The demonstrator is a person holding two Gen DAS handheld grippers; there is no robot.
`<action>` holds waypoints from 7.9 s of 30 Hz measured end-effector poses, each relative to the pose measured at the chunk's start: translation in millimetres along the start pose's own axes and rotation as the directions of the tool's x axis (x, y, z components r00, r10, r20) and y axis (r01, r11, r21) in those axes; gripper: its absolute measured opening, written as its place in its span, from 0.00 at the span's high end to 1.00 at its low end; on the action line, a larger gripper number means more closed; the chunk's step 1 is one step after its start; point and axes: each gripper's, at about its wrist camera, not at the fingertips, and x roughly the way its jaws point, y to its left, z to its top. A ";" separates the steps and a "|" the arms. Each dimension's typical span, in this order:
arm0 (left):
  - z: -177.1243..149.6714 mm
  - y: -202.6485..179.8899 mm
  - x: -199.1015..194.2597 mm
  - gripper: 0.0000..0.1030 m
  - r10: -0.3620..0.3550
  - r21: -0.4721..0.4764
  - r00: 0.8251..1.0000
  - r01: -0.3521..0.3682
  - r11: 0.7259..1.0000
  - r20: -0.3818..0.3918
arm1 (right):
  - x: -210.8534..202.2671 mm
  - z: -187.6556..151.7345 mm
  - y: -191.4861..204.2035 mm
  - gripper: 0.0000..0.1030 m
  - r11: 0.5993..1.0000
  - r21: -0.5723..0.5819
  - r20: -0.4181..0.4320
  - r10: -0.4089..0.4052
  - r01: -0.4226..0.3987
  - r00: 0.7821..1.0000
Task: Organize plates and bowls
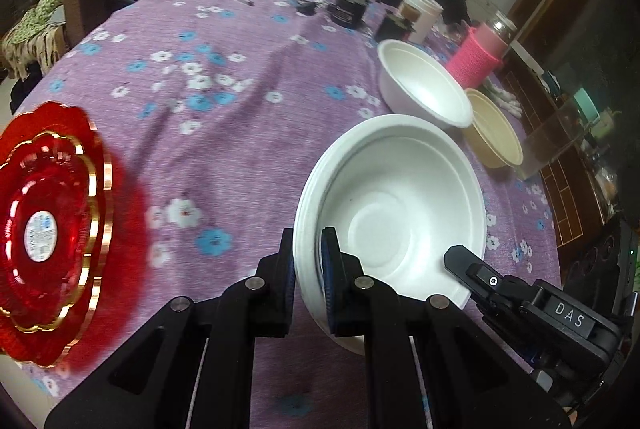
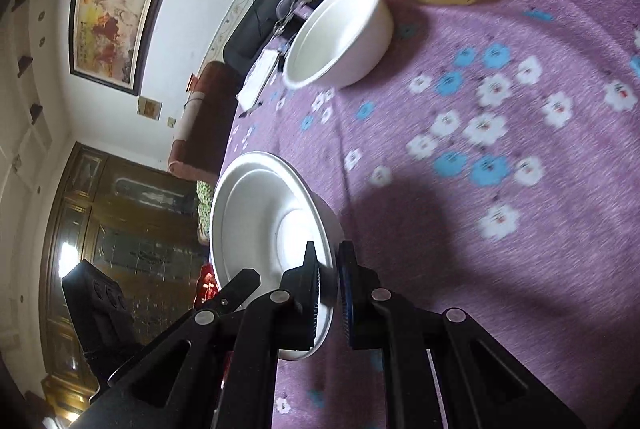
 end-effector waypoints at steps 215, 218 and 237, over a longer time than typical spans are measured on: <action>26.8 -17.9 41.6 0.58 0.194 0.204 0.979 -0.177 0.963 -0.065 | 9.1 135.9 -21.8 0.62 0.987 0.159 0.195 -0.032 0.000 0.980; 34.2 -18.3 44.5 0.58 0.211 0.196 0.976 -0.196 0.961 -0.060 | 18.1 146.5 -19.8 0.62 0.982 0.188 0.210 -0.074 0.034 0.975; 143.0 -49.6 87.2 0.59 0.090 0.038 0.993 -0.087 0.995 -0.077 | 23.5 157.3 -49.2 0.62 0.974 0.226 0.233 -0.044 -0.010 0.971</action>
